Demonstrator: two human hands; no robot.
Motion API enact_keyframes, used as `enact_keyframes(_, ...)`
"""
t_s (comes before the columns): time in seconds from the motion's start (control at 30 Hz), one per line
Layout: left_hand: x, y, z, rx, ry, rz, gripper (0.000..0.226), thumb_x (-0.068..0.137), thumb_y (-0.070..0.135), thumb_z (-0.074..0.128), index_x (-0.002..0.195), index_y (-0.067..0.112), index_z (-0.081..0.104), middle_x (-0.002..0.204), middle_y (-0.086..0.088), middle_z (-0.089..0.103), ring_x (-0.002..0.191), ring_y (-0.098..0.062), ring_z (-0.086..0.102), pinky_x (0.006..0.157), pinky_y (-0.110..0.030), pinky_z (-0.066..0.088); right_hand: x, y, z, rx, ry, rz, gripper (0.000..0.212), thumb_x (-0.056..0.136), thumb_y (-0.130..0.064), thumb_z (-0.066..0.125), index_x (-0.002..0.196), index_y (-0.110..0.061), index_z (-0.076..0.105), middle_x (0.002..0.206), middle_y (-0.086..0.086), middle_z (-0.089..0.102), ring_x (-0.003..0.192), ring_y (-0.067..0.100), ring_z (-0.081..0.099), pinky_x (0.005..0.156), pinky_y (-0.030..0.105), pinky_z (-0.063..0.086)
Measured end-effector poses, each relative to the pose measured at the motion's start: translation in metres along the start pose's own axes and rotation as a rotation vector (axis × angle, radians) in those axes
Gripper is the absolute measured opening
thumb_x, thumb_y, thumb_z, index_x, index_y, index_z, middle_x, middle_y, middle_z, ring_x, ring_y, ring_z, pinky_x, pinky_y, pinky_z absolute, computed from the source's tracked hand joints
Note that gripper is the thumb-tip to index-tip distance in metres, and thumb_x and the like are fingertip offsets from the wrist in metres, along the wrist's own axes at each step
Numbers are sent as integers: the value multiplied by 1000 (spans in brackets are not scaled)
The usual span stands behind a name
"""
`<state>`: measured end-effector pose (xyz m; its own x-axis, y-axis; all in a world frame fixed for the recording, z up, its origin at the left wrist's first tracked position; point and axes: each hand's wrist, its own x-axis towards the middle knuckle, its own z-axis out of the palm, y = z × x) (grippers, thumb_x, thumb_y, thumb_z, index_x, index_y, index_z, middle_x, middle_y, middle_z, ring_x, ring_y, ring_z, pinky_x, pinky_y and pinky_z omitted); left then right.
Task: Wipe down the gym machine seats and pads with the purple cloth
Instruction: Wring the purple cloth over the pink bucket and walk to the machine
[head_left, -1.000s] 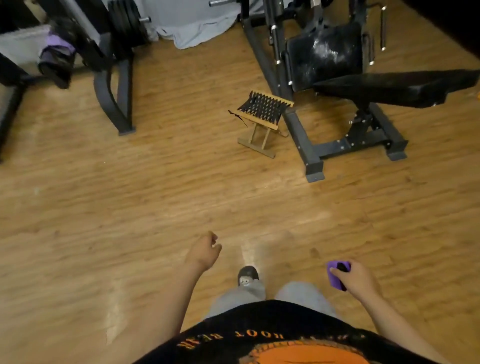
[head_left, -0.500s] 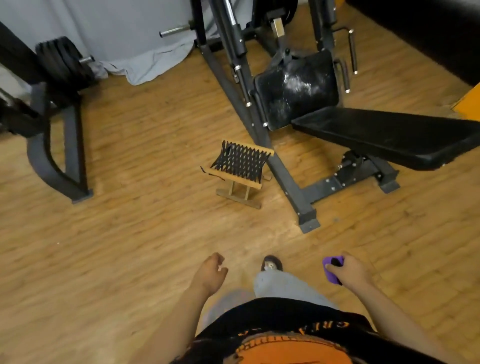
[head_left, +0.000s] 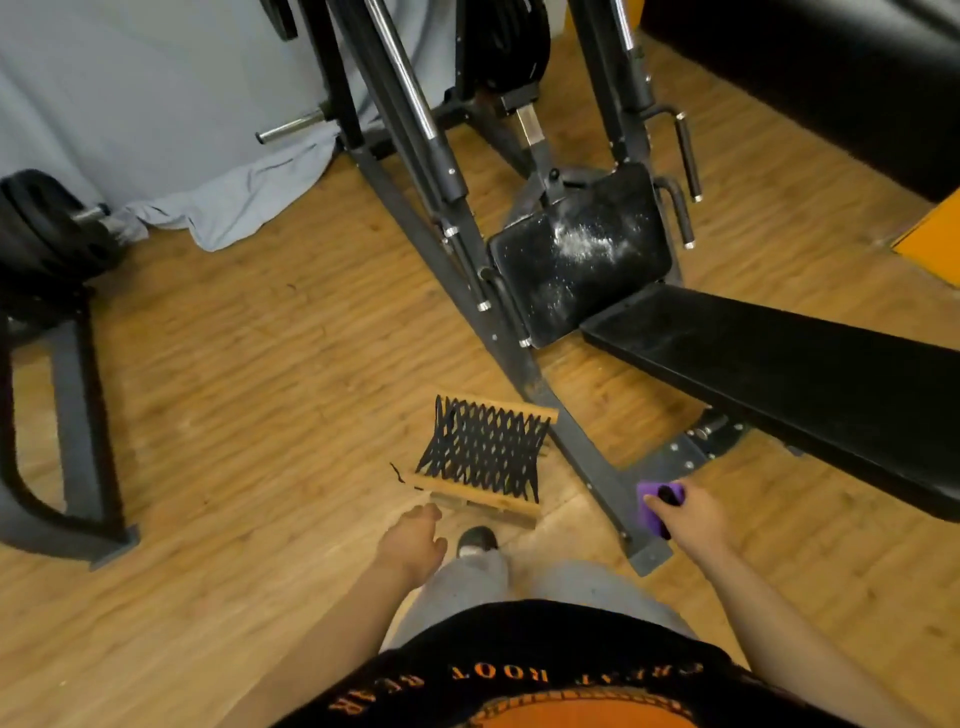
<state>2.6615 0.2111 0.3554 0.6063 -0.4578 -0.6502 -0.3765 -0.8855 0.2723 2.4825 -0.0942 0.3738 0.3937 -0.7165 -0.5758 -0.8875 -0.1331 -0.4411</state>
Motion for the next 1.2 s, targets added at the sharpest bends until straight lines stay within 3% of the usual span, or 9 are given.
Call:
enact_keyframes(0.13, 61, 25, -74, 38, 74, 109, 34, 96, 26, 49, 127, 11, 46, 128, -12, 54, 113, -29, 54, 89, -36, 46, 25, -13, -8, 30, 10, 109, 24, 86, -32, 69, 93, -11, 58, 85, 10, 64, 81, 29, 59, 68, 35, 44)
enact_keyframes(0.3, 124, 70, -118, 51, 66, 142, 34, 95, 26, 51, 126, 12, 49, 128, -12, 57, 116, -30, 54, 95, -36, 45, 65, -23, -39, 124, 36, 115, 20, 89, -25, 67, 95, -10, 56, 74, 2, 57, 67, 15, 52, 53, 26, 34)
enact_keyframes(0.47, 142, 126, -106, 65, 56, 147, 38, 96, 26, 50, 131, 11, 48, 130, -11, 56, 116, -26, 55, 93, -31, 43, 109, -14, -74, -13, -33, 114, 23, 90, -32, 64, 100, -15, 53, 88, 5, 62, 77, 19, 55, 68, 29, 40)
enact_keyframes(0.63, 148, 183, -79, 31, -92, 194, 42, 97, 24, 50, 136, 11, 44, 137, -10, 49, 120, -26, 53, 97, -33, 44, 141, -16, -124, -85, -5, 92, 28, 88, -35, 66, 106, -15, 57, 98, 6, 66, 86, 21, 60, 73, 31, 46)
enact_keyframes(0.8, 168, 228, -94, -26, -7, 300, 30, 95, 18, 51, 124, 11, 50, 126, -10, 56, 111, -28, 56, 89, -33, 46, 154, -26, -161, -8, 104, 89, 27, 88, -39, 64, 106, -23, 53, 94, 1, 61, 88, 19, 59, 70, 33, 44)
enact_keyframes(0.97, 184, 246, -120, -53, 85, 380, 38, 96, 21, 51, 132, 15, 48, 134, -5, 54, 119, -21, 54, 98, -31, 43, 155, -31, -168, 45, 146, 66, 28, 87, -39, 65, 109, -24, 54, 95, -3, 61, 91, 16, 61, 77, 35, 50)
enact_keyframes(1.2, 200, 258, -154, -40, 138, 422, 39, 97, 20, 51, 135, 14, 47, 136, -4, 54, 122, -19, 53, 96, -23, 39, 168, -43, -175, 30, 116, 37, 27, 87, -42, 64, 106, -25, 55, 92, -4, 62, 87, 14, 61, 76, 34, 51)
